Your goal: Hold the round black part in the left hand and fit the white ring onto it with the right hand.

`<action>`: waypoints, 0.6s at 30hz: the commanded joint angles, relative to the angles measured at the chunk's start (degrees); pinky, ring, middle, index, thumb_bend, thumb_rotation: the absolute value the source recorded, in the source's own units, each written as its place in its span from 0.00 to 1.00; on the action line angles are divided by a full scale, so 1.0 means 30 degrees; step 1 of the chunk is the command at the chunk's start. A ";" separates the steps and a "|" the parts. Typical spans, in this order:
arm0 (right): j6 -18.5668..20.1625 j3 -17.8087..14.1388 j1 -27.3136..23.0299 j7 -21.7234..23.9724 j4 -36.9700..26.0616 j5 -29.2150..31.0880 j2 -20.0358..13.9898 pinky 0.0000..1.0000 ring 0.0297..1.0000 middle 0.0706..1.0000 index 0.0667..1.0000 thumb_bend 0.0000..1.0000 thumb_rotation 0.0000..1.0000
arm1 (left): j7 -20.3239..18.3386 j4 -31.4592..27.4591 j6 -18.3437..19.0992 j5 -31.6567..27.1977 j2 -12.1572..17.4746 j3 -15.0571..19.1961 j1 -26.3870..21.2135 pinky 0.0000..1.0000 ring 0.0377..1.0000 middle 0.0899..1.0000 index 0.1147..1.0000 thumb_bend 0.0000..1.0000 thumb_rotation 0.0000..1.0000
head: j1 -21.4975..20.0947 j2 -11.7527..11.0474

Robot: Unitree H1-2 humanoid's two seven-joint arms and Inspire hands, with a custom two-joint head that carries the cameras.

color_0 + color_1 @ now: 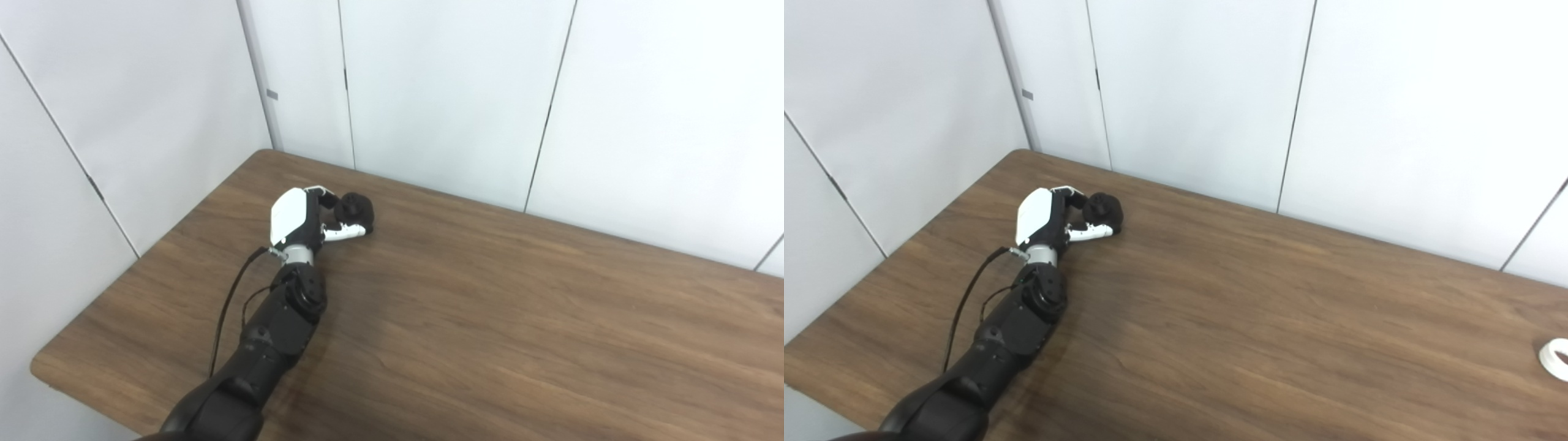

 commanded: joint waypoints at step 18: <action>0.0282 0.1021 0.0644 -0.0802 -0.0650 -0.0346 0.0531 1.00 1.00 1.00 1.00 0.70 0.86 | -0.4488 -0.4880 0.0696 0.2053 0.1243 -0.3332 0.1455 1.00 0.94 0.91 0.41 0.51 0.05 | -0.1212 0.0537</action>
